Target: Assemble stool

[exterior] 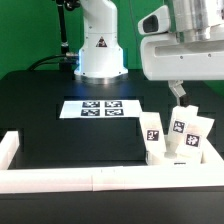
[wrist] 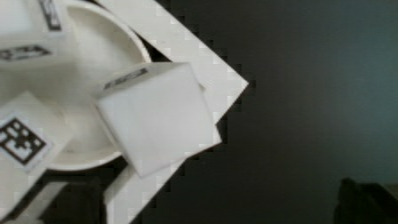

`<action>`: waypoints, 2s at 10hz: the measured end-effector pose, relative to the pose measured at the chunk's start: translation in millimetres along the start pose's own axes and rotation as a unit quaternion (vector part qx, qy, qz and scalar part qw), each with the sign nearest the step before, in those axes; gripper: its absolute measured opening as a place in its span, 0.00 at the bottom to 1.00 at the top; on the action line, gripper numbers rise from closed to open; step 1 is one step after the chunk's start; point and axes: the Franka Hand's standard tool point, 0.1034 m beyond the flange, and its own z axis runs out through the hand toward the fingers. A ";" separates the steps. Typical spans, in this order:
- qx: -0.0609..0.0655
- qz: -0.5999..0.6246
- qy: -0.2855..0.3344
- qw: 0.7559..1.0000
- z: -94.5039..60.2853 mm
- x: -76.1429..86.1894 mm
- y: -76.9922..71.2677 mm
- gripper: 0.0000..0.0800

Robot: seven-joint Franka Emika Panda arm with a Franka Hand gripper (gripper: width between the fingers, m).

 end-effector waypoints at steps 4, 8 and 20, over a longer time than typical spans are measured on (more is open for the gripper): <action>-0.007 -0.128 0.023 0.991 2.9 3.0 3.1 0.81; -0.060 -0.450 -0.002 0.891 12.5 -5.6 -1.4 0.81; -0.091 -0.637 -0.066 0.763 29.8 -10.8 19.7 0.81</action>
Offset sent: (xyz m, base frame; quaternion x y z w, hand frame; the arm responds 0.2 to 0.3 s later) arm 0.0000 0.0000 0.0000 0.0000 0.0000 -0.1296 0.9916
